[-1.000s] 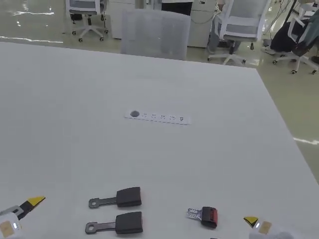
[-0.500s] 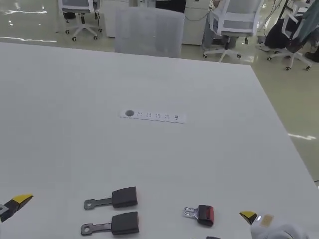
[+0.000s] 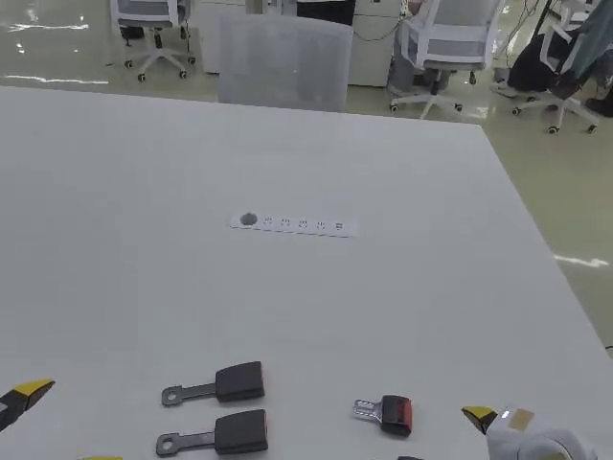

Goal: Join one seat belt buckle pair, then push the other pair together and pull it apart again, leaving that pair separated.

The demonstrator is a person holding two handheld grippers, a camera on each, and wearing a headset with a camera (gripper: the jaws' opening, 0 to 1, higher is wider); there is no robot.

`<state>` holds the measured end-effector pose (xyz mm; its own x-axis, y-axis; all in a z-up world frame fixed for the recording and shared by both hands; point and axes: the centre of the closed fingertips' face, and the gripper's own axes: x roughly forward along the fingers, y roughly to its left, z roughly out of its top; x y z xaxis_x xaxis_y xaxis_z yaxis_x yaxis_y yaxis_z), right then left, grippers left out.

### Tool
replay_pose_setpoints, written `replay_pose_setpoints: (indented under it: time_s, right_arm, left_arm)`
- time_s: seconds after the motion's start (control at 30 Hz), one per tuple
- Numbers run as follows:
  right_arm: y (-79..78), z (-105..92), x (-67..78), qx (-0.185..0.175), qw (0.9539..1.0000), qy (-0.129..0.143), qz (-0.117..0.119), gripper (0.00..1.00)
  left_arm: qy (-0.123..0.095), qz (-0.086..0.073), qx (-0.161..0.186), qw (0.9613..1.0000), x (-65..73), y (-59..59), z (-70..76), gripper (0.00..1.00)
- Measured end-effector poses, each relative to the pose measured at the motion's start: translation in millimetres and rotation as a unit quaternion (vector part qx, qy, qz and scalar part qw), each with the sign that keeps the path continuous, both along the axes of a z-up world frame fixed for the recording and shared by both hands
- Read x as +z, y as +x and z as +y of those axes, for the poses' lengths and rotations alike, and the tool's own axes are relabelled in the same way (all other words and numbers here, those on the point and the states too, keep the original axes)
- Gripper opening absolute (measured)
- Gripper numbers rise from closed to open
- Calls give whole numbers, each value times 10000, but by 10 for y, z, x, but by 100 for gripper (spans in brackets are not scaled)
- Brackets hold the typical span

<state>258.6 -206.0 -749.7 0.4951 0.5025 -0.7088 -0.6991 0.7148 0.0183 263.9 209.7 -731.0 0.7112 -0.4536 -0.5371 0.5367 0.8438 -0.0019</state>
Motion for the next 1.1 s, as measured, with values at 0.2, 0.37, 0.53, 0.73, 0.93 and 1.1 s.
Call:
replay_pose_setpoints:
  time_s: [0.2,0.37,0.53,0.73,0.93,1.1]
  right_arm:
    - [-1,-19,-3,-66,9999,71,26,84]
    - [-40,3,-18,90,9999,44,102,77]
    - [-19,43,-29,142,9998,84,93,76]
    - [-26,170,-40,294,9994,140,154,73]
    - [-12,262,-41,528,9985,84,142,69]
    - [-8,320,-105,674,9975,2,191,66]
  left_arm:
    - [-19,-38,107,9999,50,19,16,87]
    - [-58,28,1,10000,84,-3,-65,88]
    - [-202,105,-109,9997,107,17,-209,88]
    - [-258,188,-406,9987,94,81,-487,81]
    - [-249,267,-831,9959,17,150,-790,74]
    - [-291,447,-1192,9914,-75,139,-1038,71]
